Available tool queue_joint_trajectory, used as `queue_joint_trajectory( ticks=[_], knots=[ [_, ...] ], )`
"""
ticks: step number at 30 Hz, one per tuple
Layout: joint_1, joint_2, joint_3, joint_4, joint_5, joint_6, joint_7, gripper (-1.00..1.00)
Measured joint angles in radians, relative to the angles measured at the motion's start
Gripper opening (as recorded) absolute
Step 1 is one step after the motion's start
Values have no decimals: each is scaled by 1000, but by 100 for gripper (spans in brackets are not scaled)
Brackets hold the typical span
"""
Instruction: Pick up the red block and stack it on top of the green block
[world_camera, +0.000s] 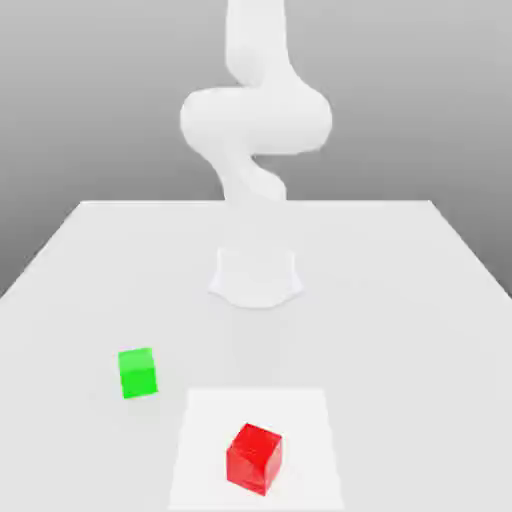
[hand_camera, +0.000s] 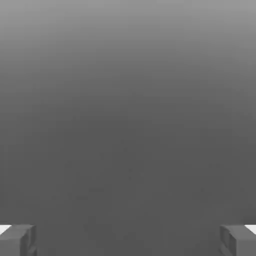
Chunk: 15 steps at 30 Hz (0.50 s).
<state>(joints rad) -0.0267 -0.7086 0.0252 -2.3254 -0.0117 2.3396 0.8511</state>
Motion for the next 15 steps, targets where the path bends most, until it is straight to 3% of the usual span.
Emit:
queue_joint_trajectory(
  ticks=[15],
  knots=[
    [-101,552,88,-152,-78,237,313,0]
  ],
)
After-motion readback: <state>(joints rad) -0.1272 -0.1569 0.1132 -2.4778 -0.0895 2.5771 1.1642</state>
